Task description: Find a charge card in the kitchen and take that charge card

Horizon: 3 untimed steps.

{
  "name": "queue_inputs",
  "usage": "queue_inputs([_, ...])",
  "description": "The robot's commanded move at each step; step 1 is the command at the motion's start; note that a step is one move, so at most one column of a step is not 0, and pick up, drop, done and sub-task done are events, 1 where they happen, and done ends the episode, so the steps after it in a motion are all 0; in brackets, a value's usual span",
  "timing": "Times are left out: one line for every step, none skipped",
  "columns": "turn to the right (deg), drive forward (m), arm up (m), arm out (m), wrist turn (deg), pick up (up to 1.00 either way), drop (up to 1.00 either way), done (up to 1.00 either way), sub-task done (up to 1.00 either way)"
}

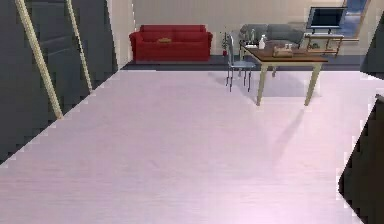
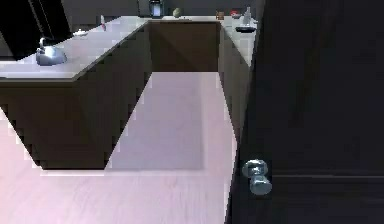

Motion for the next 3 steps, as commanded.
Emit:
queue_inputs([42.0,0.00,0.00,0.00,0.0,0.00,0.00,0.00,0.00])
queue_inputs([0.0,0.40,0.00,0.00,0.0,0.00,0.00,0.00,0.00])
queue_inputs([36.0,0.00,0.00,0.00,0.0,0.00,0.00,0.00,0.00])
